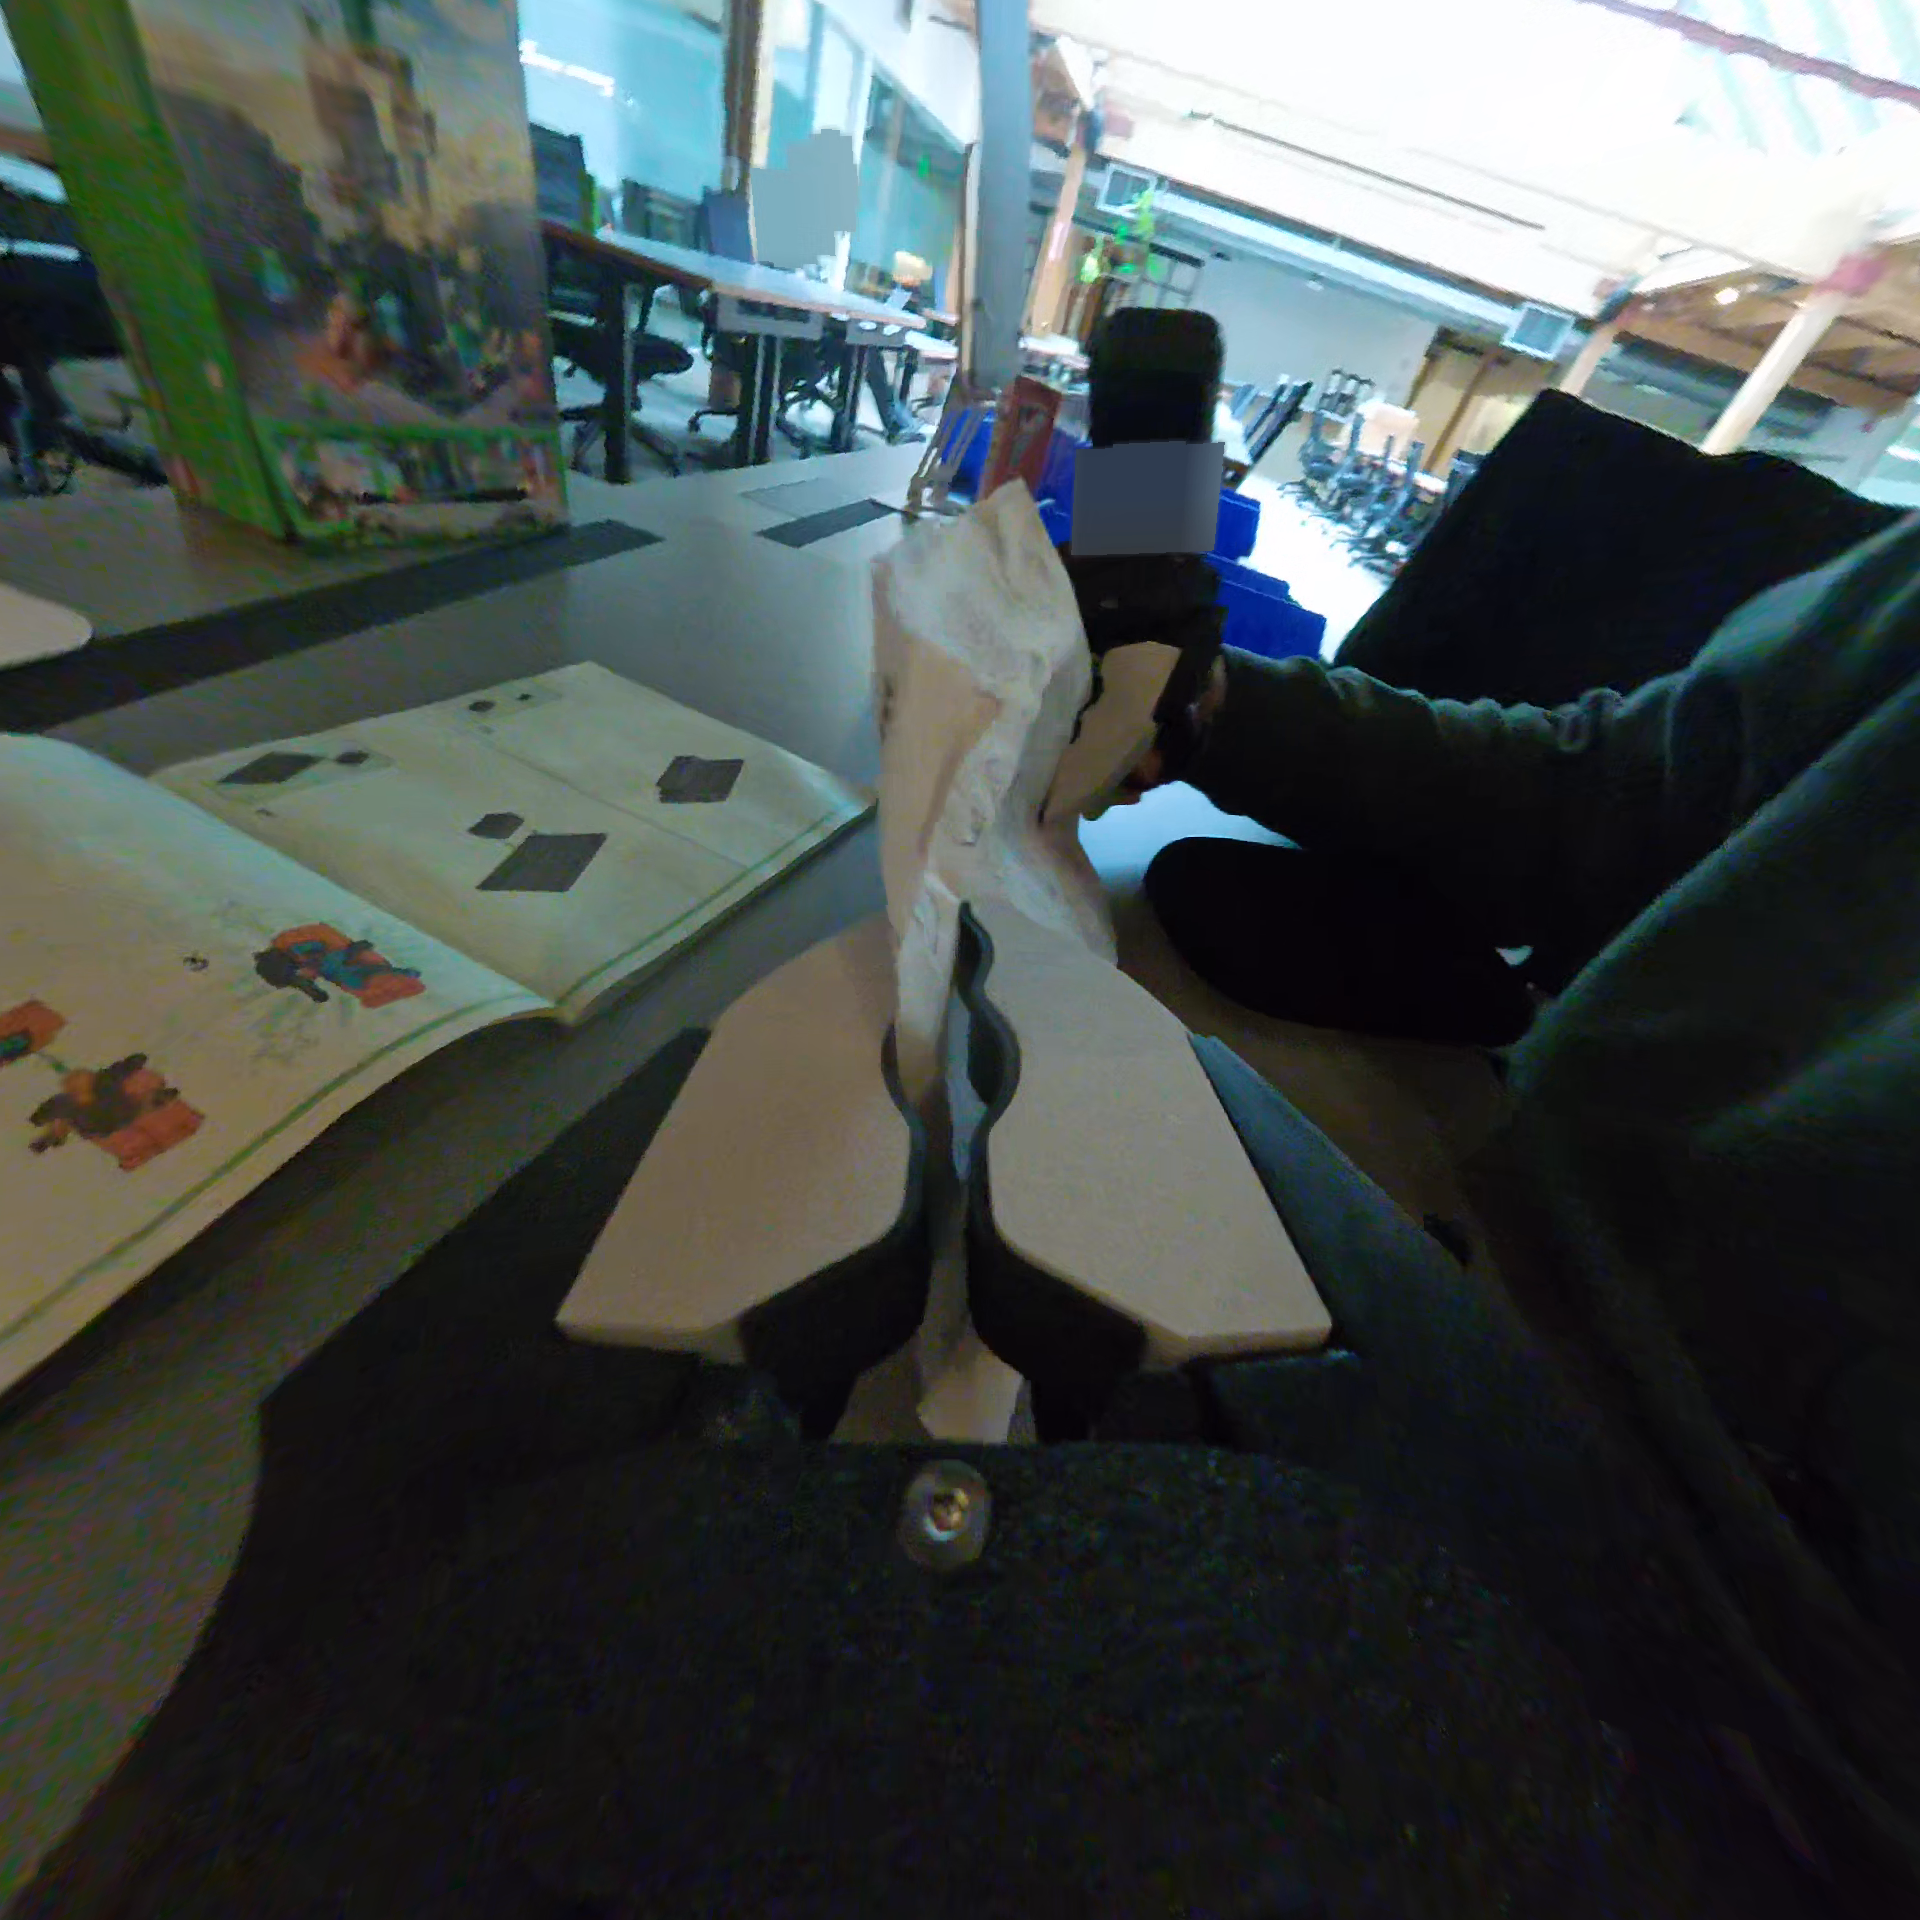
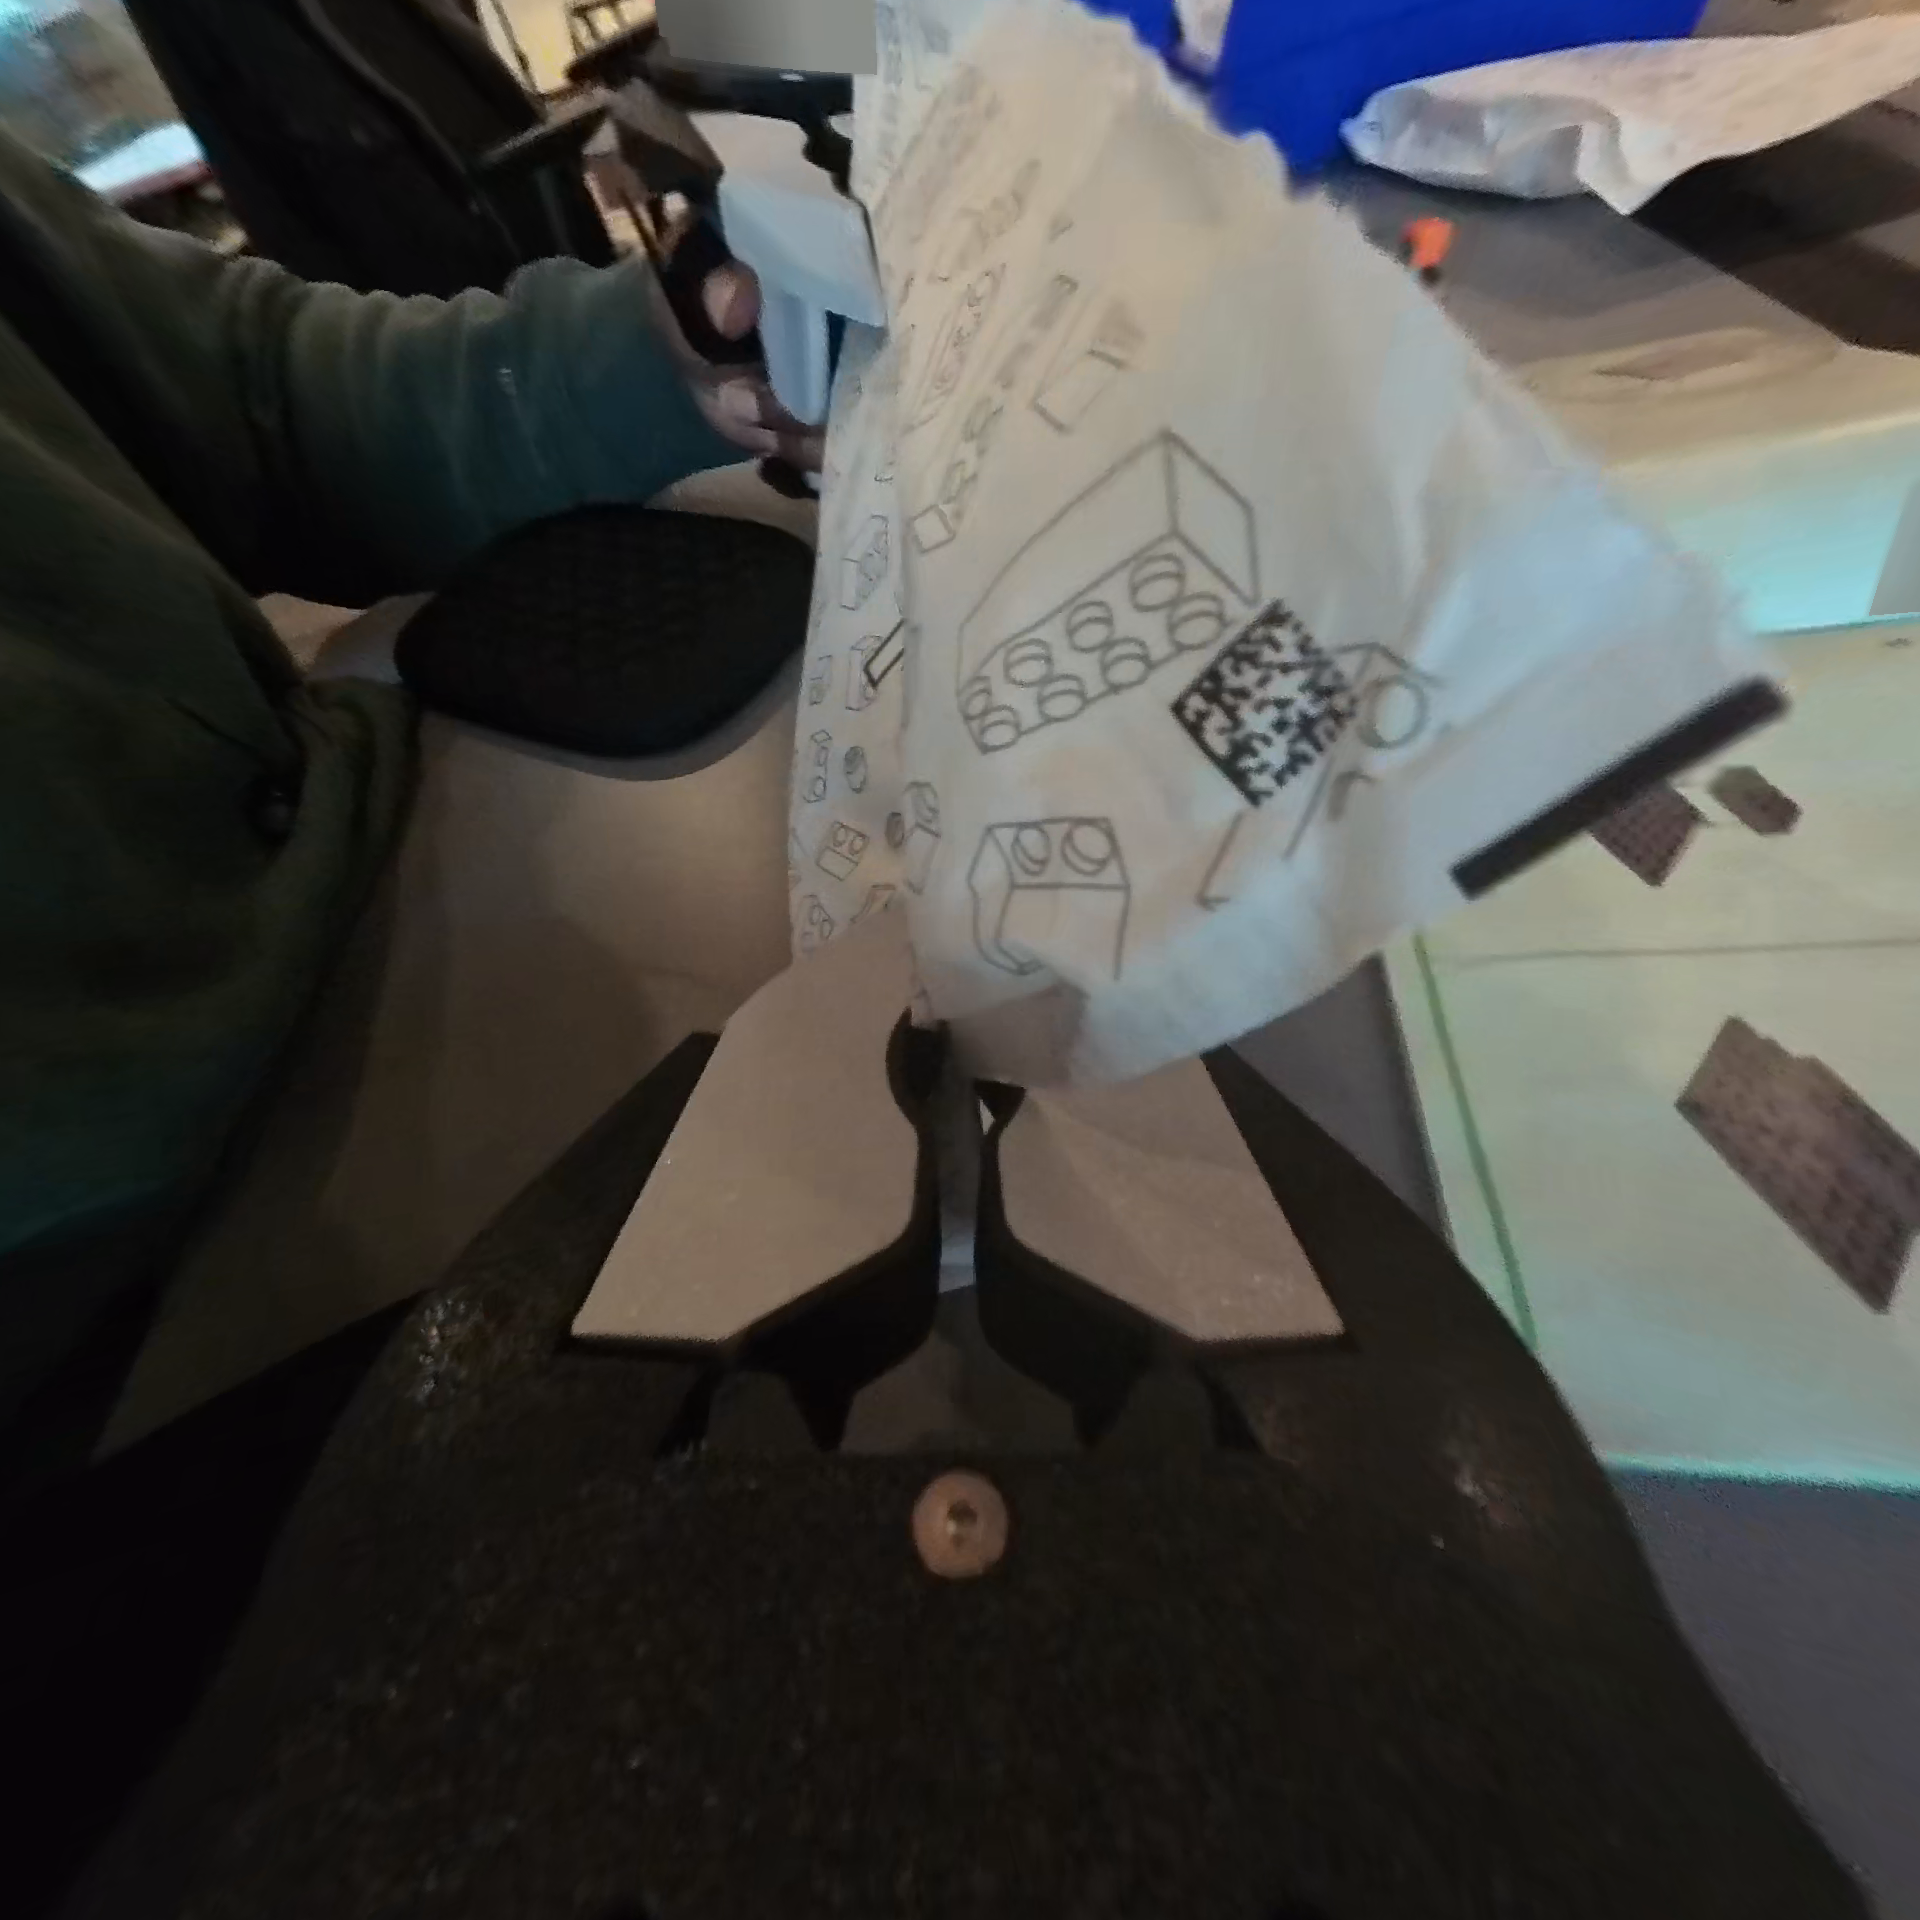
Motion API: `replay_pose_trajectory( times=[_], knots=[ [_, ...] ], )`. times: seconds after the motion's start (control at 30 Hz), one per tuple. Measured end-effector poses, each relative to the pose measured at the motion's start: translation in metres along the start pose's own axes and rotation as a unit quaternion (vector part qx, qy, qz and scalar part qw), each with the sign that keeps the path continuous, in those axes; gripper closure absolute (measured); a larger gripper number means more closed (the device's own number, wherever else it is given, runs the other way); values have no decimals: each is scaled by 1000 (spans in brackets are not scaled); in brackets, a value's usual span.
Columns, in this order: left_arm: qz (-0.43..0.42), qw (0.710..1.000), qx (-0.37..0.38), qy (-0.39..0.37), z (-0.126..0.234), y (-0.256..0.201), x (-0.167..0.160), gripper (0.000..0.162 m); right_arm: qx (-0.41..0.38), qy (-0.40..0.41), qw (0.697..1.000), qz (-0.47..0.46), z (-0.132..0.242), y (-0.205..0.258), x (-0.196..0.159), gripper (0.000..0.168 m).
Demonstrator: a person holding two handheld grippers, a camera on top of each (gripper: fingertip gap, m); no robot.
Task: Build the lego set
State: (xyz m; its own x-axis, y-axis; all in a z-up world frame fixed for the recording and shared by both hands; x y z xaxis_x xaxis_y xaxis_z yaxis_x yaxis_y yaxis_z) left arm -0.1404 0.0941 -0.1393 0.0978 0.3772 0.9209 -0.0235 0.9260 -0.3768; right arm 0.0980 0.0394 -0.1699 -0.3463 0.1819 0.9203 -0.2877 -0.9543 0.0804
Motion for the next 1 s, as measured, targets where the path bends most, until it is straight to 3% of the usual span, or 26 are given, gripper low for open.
replay_pose_trajectory(
  times=[0.07,0.17,0.27,0.4,0.67,1.0],
  knots=[
    [18,1000,5,5,-6,-4,2,157,-13,-5,1000,-9,8,-1,-2,168],
    [43,999,-4,-4,-9,-8,13,125,-23,-14,999,-22,23,-1,-7,168],
    [89,995,32,-27,-5,5,30,130,-34,-18,999,-34,40,0,-15,168],
    [104,977,185,14,0,52,33,162,-50,-24,997,-51,65,0,-24,168],
    [121,922,353,105,-1,126,22,162,-67,-33,995,-64,79,1,-31,168],
    [115,834,494,217,12,170,8,162,-65,-37,995,-65,77,0,-31,168]
  ],
)
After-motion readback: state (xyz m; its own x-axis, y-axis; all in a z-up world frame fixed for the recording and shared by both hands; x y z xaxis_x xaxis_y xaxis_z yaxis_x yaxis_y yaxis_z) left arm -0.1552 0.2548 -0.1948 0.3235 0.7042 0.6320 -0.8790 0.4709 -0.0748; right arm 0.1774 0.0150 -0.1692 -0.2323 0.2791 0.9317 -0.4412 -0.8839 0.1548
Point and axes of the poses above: each gripper's, where its closed fingertips meet, z back along the fingers, x out of its top, y = z × x across the jaws, the point moved 6 cm from there along z, back along the fingers, and after that the axes turned 7 degrees about z, right-handed, at the moved point
